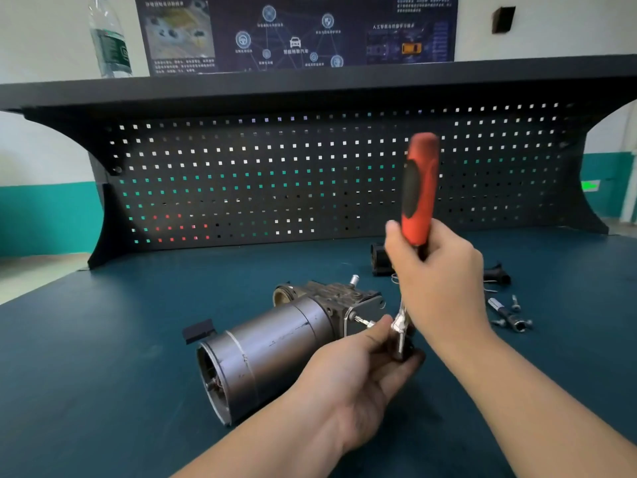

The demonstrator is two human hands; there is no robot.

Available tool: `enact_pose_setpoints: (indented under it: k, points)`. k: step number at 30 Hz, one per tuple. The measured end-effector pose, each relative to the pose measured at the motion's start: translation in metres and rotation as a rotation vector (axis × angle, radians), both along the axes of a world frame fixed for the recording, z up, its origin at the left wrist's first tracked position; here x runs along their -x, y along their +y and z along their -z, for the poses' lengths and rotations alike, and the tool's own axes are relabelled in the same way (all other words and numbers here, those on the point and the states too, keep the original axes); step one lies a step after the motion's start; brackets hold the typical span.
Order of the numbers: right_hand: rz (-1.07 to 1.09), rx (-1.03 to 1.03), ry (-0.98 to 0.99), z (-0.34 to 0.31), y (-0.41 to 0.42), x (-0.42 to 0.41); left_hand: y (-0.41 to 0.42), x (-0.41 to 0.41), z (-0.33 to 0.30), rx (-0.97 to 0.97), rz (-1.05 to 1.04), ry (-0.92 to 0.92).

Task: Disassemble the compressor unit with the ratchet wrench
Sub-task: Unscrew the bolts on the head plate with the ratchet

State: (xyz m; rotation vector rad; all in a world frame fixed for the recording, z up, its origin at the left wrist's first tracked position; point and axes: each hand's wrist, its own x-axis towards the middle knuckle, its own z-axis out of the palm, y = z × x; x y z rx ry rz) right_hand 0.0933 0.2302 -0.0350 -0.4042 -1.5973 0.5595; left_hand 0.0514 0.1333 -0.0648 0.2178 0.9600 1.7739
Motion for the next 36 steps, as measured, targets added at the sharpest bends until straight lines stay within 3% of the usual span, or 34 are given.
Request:
enact_pose_setpoints:
  k: [2,4,6,8,10,13,15,18,22,24,26,28,30,32,34,36]
  points:
    - [0.072,0.370,-0.091,0.004,0.024,0.001,0.001,0.002,0.001,0.004,0.003,0.005]
    - [0.003,0.757,-0.230,0.011,0.040,-0.001,0.000,0.002,0.001,-0.009,0.011,0.008]
    - [-0.044,0.876,-0.278,0.016,0.045,0.001,0.001,0.003,0.001,-0.009,0.011,0.004]
    - [-0.003,0.681,-0.158,0.012,0.039,0.003,0.002,0.003,0.001,-0.013,-0.005,0.006]
    - [-0.029,0.342,-0.031,0.001,0.022,0.000,0.002,0.003,0.002,-0.026,-0.019,0.014]
    - [-0.128,-0.116,-0.025,-0.007,-0.008,-0.005,0.001,0.001,0.001,-0.054,-0.003,0.015]
    - [-0.107,-0.214,-0.033,-0.003,-0.015,-0.004,0.000,0.001,0.000,-0.072,0.028,0.015]
    - [-0.027,0.107,-0.016,-0.001,0.006,0.001,0.001,0.003,0.001,-0.048,0.019,0.018]
    - [-0.168,0.996,-0.124,0.016,0.040,0.003,0.000,0.001,-0.002,-0.056,0.025,-0.010]
    - [-0.195,1.107,-0.107,0.024,0.041,0.008,0.001,0.001,-0.003,-0.049,0.025,-0.018]
    - [-0.139,0.943,0.003,0.019,0.035,0.009,0.000,0.001,-0.003,-0.042,0.005,-0.019]
    - [-0.130,0.612,0.095,0.006,0.023,0.005,0.000,0.001,-0.003,-0.032,-0.011,-0.015]
    - [-0.168,0.239,0.074,-0.003,0.006,-0.003,-0.001,0.000,-0.002,-0.021,-0.009,-0.020]
    - [-0.207,0.022,0.026,-0.003,-0.007,-0.007,0.000,0.002,-0.001,-0.016,-0.004,-0.023]
    - [-0.174,0.003,0.016,-0.002,-0.007,-0.004,0.001,0.004,0.001,-0.018,0.000,-0.022]
    - [-0.077,0.200,0.013,0.000,0.007,0.001,0.002,0.004,0.001,-0.033,0.025,-0.018]
